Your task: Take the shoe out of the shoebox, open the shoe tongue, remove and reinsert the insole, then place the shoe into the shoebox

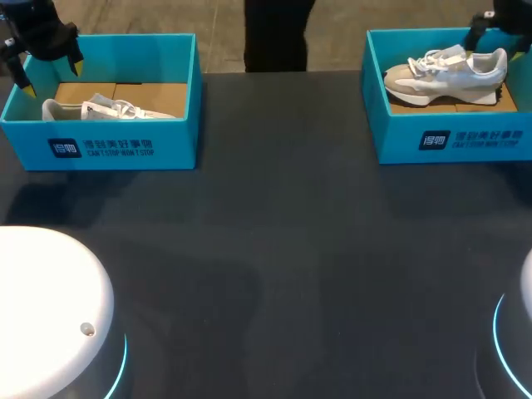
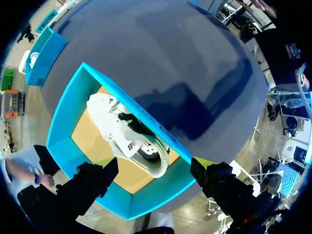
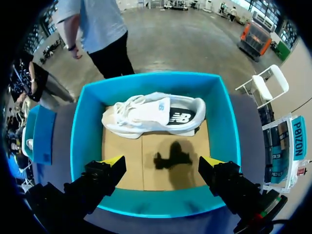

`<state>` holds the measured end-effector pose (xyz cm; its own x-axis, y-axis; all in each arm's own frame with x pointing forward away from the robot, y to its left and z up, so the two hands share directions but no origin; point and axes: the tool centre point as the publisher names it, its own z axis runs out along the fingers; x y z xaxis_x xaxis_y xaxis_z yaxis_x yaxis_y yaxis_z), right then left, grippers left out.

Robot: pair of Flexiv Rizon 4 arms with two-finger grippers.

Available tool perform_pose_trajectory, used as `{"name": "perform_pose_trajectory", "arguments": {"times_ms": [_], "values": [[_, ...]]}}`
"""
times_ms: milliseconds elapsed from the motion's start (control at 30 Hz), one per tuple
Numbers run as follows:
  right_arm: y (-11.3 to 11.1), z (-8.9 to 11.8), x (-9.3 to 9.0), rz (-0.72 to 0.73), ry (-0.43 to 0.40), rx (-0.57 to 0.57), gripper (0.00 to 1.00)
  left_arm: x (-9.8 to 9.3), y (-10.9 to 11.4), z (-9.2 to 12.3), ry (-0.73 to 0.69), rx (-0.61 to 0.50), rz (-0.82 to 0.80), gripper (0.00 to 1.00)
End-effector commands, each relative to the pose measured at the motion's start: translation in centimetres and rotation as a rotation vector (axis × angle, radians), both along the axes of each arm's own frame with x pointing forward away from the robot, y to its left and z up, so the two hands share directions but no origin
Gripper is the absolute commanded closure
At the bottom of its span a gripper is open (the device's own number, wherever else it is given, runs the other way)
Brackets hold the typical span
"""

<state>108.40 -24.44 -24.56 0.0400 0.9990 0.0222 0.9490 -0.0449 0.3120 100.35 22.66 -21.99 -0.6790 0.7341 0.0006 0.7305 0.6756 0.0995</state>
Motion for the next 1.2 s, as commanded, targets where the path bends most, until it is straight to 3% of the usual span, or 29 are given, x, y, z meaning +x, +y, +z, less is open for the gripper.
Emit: {"name": "perform_pose_trajectory", "arguments": {"times_ms": [33, 633, 933, 1200], "values": [[-0.9, 0.1, 1.3, 0.026, 0.091, 0.01, 0.0, -0.1, 0.0, 0.1, -0.001, 0.002, 0.0, 0.0], [-1.5, -0.1, 1.7, 0.001, 0.092, 0.019, 0.0, -0.1, 0.0, 0.1, -0.001, 0.002, 0.0, 0.0], [-5.1, -1.1, 5.7, -0.09, 0.092, -0.04, 0.0, -0.1, 0.0, 0.1, -0.001, 0.002, 0.0, 0.0], [-6.7, -3.0, 8.6, -0.112, 0.098, -0.069, 0.0, -0.1, 0.0, 0.1, -0.001, 0.002, 0.0, 0.0]]}}
